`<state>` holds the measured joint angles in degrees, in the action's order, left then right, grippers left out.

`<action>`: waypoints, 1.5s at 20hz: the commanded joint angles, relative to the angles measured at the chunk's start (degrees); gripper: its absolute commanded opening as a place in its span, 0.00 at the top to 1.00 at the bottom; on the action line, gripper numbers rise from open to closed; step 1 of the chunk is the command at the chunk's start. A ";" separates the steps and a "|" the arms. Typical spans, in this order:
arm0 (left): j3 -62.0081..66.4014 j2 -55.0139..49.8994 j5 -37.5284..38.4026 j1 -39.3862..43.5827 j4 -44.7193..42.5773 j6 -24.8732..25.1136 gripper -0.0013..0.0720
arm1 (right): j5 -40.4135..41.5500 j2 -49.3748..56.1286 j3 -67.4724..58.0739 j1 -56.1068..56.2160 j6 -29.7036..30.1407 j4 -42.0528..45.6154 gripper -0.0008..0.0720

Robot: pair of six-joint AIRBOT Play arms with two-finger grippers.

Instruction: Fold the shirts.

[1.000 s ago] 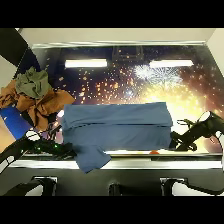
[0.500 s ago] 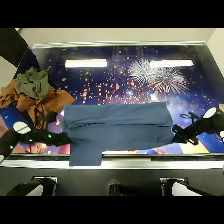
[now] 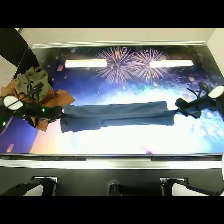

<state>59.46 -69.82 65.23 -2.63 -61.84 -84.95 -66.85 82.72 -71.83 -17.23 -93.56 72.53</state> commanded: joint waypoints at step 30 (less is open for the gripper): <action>16.35 -11.19 2.91 3.17 7.06 1.18 0.25 | -14.36 27.82 -15.63 1.38 1.57 -13.42 0.91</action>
<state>75.75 -82.08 68.14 -1.37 -55.40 -83.81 -82.78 110.00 -87.31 -17.02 -90.91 58.41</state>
